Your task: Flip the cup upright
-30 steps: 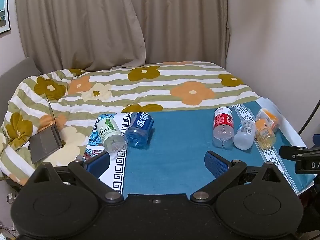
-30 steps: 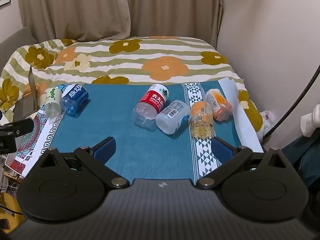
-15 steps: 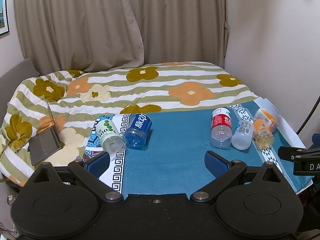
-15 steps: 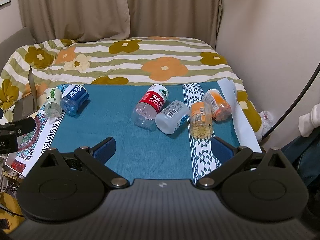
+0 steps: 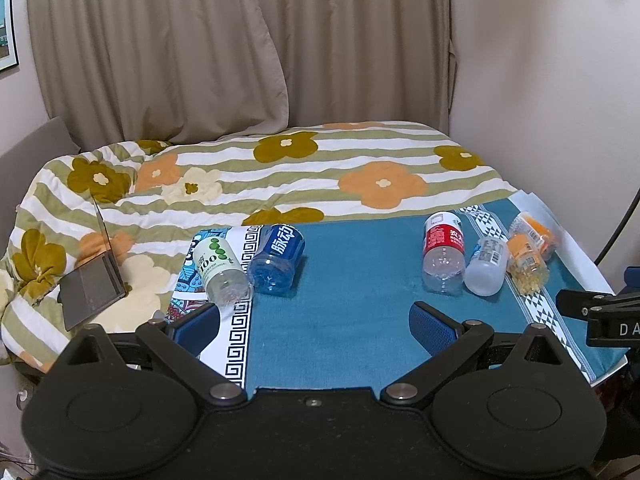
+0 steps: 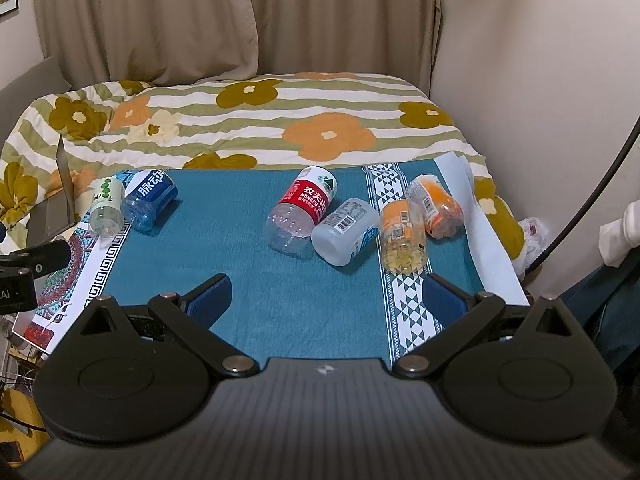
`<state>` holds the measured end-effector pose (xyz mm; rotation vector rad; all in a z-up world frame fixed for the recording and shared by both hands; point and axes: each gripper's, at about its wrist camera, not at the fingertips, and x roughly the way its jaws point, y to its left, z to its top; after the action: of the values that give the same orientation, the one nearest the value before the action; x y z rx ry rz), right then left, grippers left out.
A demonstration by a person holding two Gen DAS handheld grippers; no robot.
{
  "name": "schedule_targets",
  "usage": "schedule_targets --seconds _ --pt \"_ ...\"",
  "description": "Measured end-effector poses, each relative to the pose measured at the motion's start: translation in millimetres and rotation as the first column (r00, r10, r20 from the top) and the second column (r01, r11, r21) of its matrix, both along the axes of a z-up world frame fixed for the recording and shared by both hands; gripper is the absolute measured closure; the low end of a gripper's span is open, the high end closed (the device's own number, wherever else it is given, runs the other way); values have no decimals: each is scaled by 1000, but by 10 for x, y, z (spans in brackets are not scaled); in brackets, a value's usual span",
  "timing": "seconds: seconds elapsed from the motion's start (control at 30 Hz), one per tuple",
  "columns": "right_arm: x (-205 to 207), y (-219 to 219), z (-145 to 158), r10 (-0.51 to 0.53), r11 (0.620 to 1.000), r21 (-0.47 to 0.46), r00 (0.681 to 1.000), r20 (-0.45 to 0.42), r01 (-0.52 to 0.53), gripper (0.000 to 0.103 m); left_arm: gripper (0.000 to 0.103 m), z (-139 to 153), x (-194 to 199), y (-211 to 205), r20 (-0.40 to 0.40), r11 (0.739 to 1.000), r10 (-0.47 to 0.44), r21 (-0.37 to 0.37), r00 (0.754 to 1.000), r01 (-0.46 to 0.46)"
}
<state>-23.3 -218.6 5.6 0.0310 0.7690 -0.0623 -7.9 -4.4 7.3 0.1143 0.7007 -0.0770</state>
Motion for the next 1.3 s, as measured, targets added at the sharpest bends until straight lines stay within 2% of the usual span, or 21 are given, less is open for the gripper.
schedule_targets --seconds 1.3 --pt "-31 56 -30 -3 1000 9 1000 -2 3 0 0 -9 5 2 -1 1000 0 6 1000 0"
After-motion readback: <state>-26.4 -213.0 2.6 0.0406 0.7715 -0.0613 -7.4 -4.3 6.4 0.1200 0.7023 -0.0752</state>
